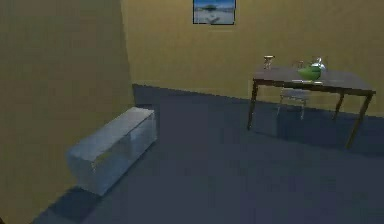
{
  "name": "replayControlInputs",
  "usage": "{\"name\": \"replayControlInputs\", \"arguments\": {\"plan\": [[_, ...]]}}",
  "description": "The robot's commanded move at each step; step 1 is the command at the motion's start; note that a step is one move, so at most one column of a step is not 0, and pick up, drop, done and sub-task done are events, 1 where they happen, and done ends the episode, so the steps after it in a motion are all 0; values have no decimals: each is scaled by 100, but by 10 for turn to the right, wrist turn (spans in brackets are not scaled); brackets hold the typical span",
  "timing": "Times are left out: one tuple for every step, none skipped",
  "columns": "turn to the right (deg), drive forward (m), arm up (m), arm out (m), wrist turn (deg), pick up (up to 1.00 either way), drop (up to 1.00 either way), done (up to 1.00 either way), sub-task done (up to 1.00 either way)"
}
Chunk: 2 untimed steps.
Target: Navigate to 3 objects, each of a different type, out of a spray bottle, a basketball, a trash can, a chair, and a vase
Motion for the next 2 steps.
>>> {"name": "replayControlInputs", "arguments": {"plan": [[0, 100, 0, 0, 0, 0, 0, 0, 0], [30, 0, 0, 0, 0, 0, 0, 0, 0]]}}
